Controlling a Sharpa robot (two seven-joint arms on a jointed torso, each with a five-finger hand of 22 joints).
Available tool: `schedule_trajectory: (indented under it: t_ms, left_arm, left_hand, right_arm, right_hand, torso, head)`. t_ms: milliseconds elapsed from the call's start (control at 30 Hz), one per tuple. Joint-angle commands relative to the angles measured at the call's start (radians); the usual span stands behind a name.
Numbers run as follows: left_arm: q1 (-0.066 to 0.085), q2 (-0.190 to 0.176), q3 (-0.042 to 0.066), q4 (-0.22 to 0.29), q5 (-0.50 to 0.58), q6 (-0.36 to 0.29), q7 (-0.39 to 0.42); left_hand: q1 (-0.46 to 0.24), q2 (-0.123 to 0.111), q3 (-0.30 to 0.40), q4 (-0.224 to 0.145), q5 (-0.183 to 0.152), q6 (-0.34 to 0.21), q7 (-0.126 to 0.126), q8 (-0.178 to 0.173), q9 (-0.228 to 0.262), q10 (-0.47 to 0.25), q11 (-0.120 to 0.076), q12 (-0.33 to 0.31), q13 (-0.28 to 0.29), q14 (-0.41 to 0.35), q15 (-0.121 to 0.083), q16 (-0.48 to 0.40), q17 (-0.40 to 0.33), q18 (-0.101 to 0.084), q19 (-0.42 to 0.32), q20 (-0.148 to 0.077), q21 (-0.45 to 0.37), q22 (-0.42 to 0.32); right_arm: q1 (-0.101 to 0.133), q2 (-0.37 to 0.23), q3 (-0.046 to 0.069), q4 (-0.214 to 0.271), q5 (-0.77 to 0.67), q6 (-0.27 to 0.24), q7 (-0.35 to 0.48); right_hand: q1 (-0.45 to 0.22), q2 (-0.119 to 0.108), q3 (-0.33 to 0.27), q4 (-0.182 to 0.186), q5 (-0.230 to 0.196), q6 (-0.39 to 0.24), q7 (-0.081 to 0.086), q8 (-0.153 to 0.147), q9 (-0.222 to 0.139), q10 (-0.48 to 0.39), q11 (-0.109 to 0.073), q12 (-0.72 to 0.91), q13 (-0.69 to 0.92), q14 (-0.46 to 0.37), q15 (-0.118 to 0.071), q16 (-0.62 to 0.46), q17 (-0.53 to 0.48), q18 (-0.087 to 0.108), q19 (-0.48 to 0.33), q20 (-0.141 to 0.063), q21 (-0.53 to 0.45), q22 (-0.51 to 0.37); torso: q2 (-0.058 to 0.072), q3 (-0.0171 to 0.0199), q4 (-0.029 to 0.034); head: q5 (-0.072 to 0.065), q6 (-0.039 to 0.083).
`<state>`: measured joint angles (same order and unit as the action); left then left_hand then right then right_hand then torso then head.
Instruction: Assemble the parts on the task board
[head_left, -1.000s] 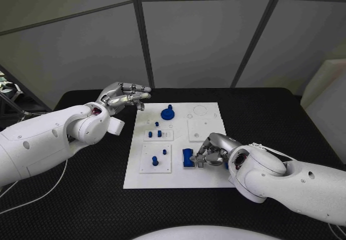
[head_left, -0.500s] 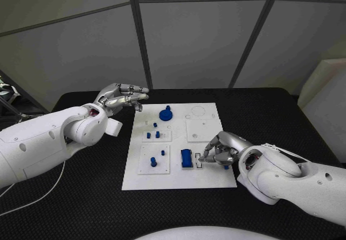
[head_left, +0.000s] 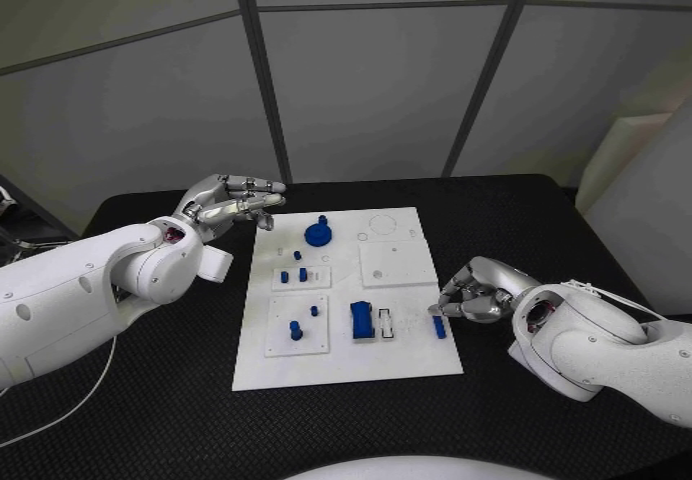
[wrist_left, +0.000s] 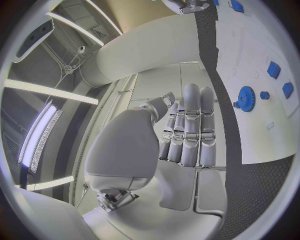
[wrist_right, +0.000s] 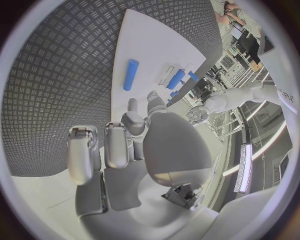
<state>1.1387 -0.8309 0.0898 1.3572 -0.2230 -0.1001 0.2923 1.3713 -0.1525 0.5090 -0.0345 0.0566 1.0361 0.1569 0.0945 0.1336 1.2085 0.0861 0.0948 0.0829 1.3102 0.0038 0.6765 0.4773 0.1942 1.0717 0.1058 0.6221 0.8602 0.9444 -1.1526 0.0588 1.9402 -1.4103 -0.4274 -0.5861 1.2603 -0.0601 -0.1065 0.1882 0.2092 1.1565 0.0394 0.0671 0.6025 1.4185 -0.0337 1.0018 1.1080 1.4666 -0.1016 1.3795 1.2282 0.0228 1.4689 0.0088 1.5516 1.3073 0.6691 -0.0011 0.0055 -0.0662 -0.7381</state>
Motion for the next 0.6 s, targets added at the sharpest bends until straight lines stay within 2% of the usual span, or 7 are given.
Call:
schedule_trajectory:
  t_ms: [33, 167, 367, 533, 600]
  left_arm:
    - [0.001, 0.002, 0.0, 0.002, 0.005, 0.01, 0.002]
    - [0.001, 0.002, 0.0, 0.002, 0.005, 0.011, 0.001]
    - [0.001, 0.001, 0.0, 0.001, 0.005, 0.012, 0.001]
    - [0.0, 0.002, -0.001, 0.0, 0.005, 0.013, 0.001]
    - [0.0, 0.003, -0.001, 0.0, 0.005, 0.014, 0.001]
  left_hand:
    - [-0.005, 0.008, -0.005, -0.002, -0.004, 0.005, 0.005, -0.005, 0.001, 0.0, 0.004, 0.004, 0.001, -0.01, 0.0, -0.004, -0.001, -0.012, -0.005, 0.003, -0.005, -0.001]
    - [-0.006, 0.009, -0.005, -0.001, -0.004, 0.006, 0.005, -0.005, 0.001, 0.001, 0.004, 0.004, 0.001, -0.01, 0.0, -0.004, -0.001, -0.012, -0.006, 0.003, -0.005, -0.002]
    - [-0.006, 0.009, -0.005, -0.001, -0.004, 0.006, 0.005, -0.005, 0.001, 0.001, 0.004, 0.004, 0.001, -0.01, 0.0, -0.004, -0.001, -0.012, -0.006, 0.003, -0.005, -0.002]
    - [-0.006, 0.009, -0.005, -0.001, -0.004, 0.006, 0.005, -0.005, 0.001, 0.001, 0.004, 0.004, 0.001, -0.01, 0.0, -0.004, -0.001, -0.012, -0.006, 0.003, -0.005, -0.002]
    - [-0.006, 0.009, -0.005, -0.001, -0.004, 0.006, 0.005, -0.005, 0.001, 0.001, 0.004, 0.004, 0.001, -0.01, 0.0, -0.004, -0.001, -0.012, -0.006, 0.003, -0.005, -0.002]
  right_arm:
    - [0.0, 0.002, 0.0, -0.005, -0.051, 0.06, -0.055]
    - [-0.001, 0.01, 0.0, -0.013, -0.069, 0.087, -0.077]
    - [-0.001, 0.021, -0.001, -0.025, -0.085, 0.118, -0.095]
    - [-0.002, 0.036, -0.002, -0.036, -0.093, 0.136, -0.104]
    - [-0.003, 0.042, -0.002, -0.04, -0.095, 0.14, -0.104]
  right_hand:
    - [-0.01, 0.001, -0.005, 0.004, 0.006, 0.013, -0.003, 0.007, 0.002, 0.005, -0.003, 0.001, 0.002, 0.041, 0.001, 0.002, 0.002, -0.018, 0.092, 0.005, 0.004, 0.247]
    - [-0.01, 0.001, -0.006, 0.006, 0.007, 0.019, -0.005, 0.009, 0.003, 0.005, -0.005, 0.002, 0.003, 0.041, 0.0, 0.002, 0.002, -0.018, 0.093, 0.004, 0.005, 0.248]
    - [-0.011, 0.0, -0.008, 0.009, 0.008, 0.027, -0.007, 0.011, 0.007, 0.006, -0.007, 0.002, 0.004, 0.041, -0.001, 0.003, 0.004, -0.018, 0.094, 0.002, 0.006, 0.25]
    - [-0.011, 0.0, -0.009, 0.009, 0.008, 0.029, -0.008, 0.012, 0.007, 0.006, -0.007, 0.001, 0.004, 0.041, -0.002, 0.003, 0.004, -0.018, 0.094, 0.002, 0.006, 0.249]
    - [-0.01, 0.0, -0.009, 0.009, 0.008, 0.03, -0.009, 0.013, 0.008, 0.006, -0.008, 0.001, 0.004, 0.041, -0.002, 0.003, 0.004, -0.018, 0.094, 0.002, 0.006, 0.249]
  torso:
    - [0.001, 0.0019, -0.0003]
    - [0.0, 0.0011, 0.0024]
    - [-0.001, -0.0001, 0.0028]
    - [-0.001, 0.001, 0.0016]
    - [0.0, 0.0009, 0.003]
  head:
    - [-0.005, -0.003]
    - [-0.01, -0.007]
    - [-0.01, -0.01]
    - [-0.011, -0.012]
    - [-0.012, -0.013]
